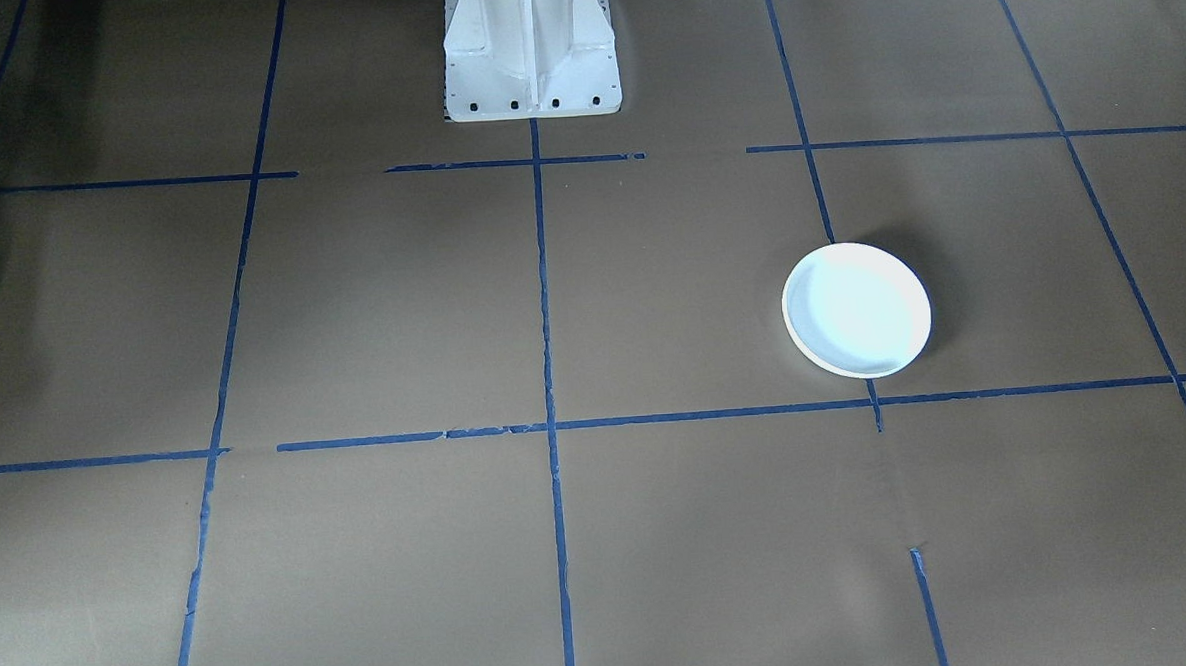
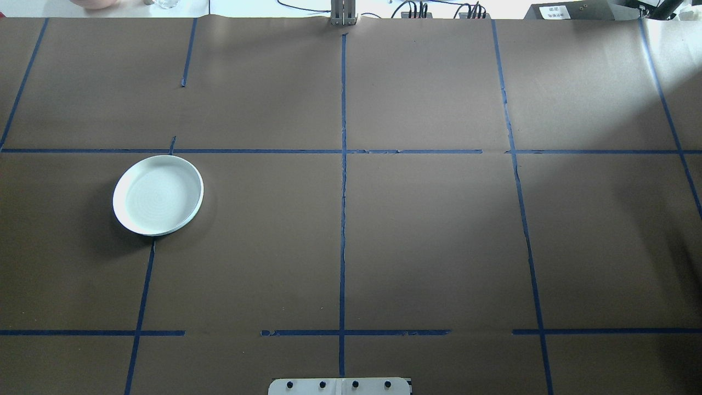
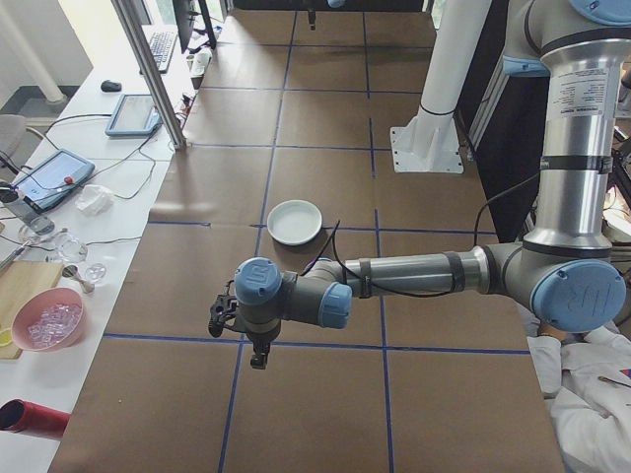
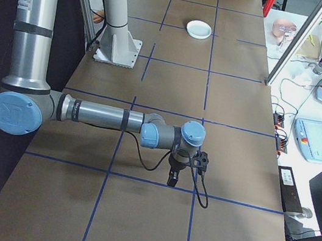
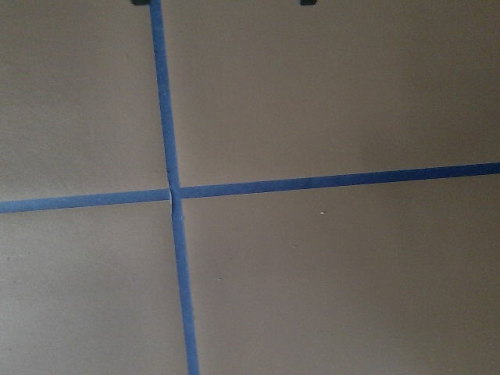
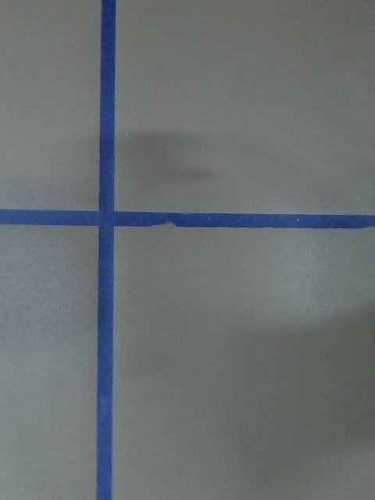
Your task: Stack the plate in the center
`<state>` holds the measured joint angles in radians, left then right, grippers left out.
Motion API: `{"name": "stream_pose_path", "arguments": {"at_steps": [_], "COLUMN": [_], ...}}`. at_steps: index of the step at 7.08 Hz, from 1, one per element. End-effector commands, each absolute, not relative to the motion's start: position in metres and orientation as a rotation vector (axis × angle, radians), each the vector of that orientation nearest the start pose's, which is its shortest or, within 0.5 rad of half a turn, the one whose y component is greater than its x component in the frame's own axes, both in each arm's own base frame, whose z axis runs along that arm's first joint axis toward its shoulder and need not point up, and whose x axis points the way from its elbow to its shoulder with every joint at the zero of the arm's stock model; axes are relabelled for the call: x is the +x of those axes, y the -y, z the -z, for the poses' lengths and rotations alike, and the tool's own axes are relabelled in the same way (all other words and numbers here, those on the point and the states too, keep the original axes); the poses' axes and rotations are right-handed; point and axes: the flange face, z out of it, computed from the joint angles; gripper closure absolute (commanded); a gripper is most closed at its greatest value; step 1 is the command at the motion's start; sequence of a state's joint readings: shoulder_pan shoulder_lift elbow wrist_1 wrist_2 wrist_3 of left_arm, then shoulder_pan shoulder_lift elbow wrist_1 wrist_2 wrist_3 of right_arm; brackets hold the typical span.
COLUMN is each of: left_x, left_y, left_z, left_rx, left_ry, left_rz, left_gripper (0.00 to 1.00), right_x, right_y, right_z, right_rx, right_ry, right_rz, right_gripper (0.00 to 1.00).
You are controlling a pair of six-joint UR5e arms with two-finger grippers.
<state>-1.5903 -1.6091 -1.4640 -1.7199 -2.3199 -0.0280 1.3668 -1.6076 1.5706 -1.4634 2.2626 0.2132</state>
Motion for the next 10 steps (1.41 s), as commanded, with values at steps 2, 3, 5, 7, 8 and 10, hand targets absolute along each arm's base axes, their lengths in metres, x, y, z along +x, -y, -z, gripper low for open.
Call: {"name": "stream_pose_path", "arguments": {"at_steps": [2, 3, 5, 7, 8, 10], "left_x": [-0.079, -0.079, -0.082, -0.097, -0.097, -0.093], "left_y": [0.512, 0.506, 0.504, 0.501, 0.501, 0.495], "left_z": [-0.678, -0.686, -0.693, -0.694, -0.695, -0.7], "left_rx": [0.058, 0.044, 0.033, 0.045, 0.041, -0.01], "left_ry": [-0.75, -0.75, -0.753, -0.754, -0.754, -0.804], "left_rz": [0.028, 0.035, 0.046, 0.073, 0.075, 0.098], "left_gripper": [0.0, 0.0, 0.0, 0.0, 0.0, 0.0], "right_x": [-0.029, -0.029, -0.029, -0.029, -0.029, -0.029], "right_y": [0.485, 0.485, 0.485, 0.485, 0.485, 0.485], "right_z": [-0.671, -0.671, -0.671, -0.671, -0.671, -0.671], "right_rx": [-0.077, -0.077, -0.077, -0.077, -0.077, -0.077], "right_ry": [0.691, 0.691, 0.691, 0.691, 0.691, 0.691], "right_rz": [0.016, 0.016, 0.016, 0.016, 0.016, 0.016], "right_gripper": [0.0, 0.0, 0.0, 0.0, 0.0, 0.0]}}
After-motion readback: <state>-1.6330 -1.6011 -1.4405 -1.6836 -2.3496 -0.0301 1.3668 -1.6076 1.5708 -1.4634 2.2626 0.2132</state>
